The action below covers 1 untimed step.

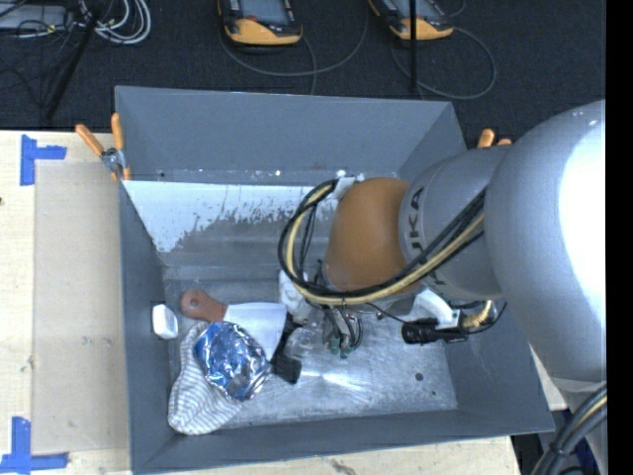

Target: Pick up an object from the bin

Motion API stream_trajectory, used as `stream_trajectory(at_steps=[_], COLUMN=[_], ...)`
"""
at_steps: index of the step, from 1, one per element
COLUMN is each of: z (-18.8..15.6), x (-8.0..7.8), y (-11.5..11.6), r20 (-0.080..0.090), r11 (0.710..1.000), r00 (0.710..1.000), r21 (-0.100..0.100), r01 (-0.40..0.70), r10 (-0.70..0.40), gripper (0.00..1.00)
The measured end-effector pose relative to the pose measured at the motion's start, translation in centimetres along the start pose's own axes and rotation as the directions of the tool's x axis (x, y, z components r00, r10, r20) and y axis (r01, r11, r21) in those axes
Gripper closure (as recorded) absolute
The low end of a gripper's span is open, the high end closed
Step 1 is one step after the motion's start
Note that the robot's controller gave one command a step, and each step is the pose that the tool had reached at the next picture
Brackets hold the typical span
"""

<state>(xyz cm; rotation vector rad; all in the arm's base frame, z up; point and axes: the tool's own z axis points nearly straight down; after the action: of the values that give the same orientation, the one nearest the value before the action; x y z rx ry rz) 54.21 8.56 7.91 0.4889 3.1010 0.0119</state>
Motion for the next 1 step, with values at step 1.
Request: stream_trajectory(at_steps=[1], z=[-4.54], x=[-0.05], y=[0.31], r20=[0.0], r11=[1.0], r00=[1.0], r21=[0.007], r01=[-0.005], r10=[0.005], gripper=[0.0])
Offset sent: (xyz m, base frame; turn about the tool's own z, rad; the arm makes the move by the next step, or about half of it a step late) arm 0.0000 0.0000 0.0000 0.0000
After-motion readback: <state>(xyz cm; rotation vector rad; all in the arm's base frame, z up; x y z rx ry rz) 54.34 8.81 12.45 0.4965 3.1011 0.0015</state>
